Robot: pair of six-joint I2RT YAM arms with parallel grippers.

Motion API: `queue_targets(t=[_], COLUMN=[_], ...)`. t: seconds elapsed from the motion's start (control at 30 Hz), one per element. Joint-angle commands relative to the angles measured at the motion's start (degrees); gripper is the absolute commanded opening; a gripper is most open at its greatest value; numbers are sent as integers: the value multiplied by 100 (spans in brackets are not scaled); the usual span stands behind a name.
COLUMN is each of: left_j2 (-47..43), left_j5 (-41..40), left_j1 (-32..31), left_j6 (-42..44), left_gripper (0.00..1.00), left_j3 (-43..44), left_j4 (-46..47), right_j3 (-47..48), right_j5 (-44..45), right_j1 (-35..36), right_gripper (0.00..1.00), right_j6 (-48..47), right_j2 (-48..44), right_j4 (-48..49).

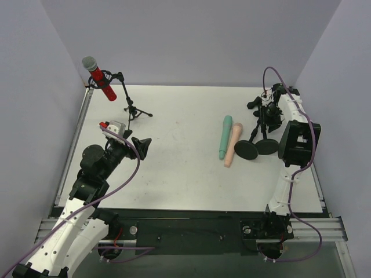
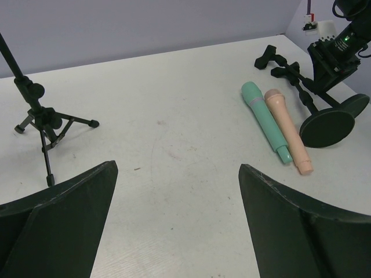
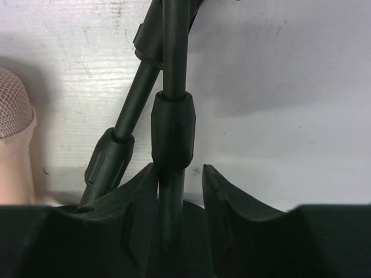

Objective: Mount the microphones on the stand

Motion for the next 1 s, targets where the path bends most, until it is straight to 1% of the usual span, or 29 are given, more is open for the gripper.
queue_targets(t=[0.0, 0.1, 0.13, 0.23, 0.43, 0.6, 0.73, 0.8, 0.83, 0.87, 0.93, 0.97], left_j2=[-24, -15, -24, -6, 3, 3, 55, 64, 64, 99, 213, 309], left_j5=[38, 47, 47, 82, 152, 258, 468, 766, 855, 1134, 1390, 1452], left_j1=[-17, -17, -8, -8, -8, -8, 1, 1, 1, 1, -8, -8], left_j6=[73, 82, 82, 82, 38, -41, -155, -217, -313, -401, -795, -1302], left_gripper=[97, 97, 97, 97, 97, 97, 97, 97, 97, 97, 97, 97], left_j3=[16, 7, 16, 16, 7, -2, -20, -46, -55, -81, -177, -186], left_j4=[97, 97, 97, 106, 132, 176, 264, 361, 474, 571, 1036, 1438], right_j3=[-67, -304, -340, -498, -814, -1209, -1464, -1588, -1641, -1745, -1912, -1966], right_j5=[-84, -154, -276, -514, -1120, -1560, -1824, -1955, -2086, -2166, -2473, -2692], right_j1=[-1, -53, -79, -229, -458, -554, -607, -633, -642, -642, -642, -634], right_gripper=[24, 15, 8, 1, 0, 0, 0, 0, 0, 0, 0, 0], right_j6=[-103, -209, -244, -323, -420, -437, -446, -455, -472, -507, -534, -543], right_j2=[-79, -334, -439, -694, -1318, -1933, -2407, -2715, -2899, -3040, -3427, -3707], right_j4=[-249, -135, -126, -65, 102, 435, 638, 726, 744, 779, 858, 876])
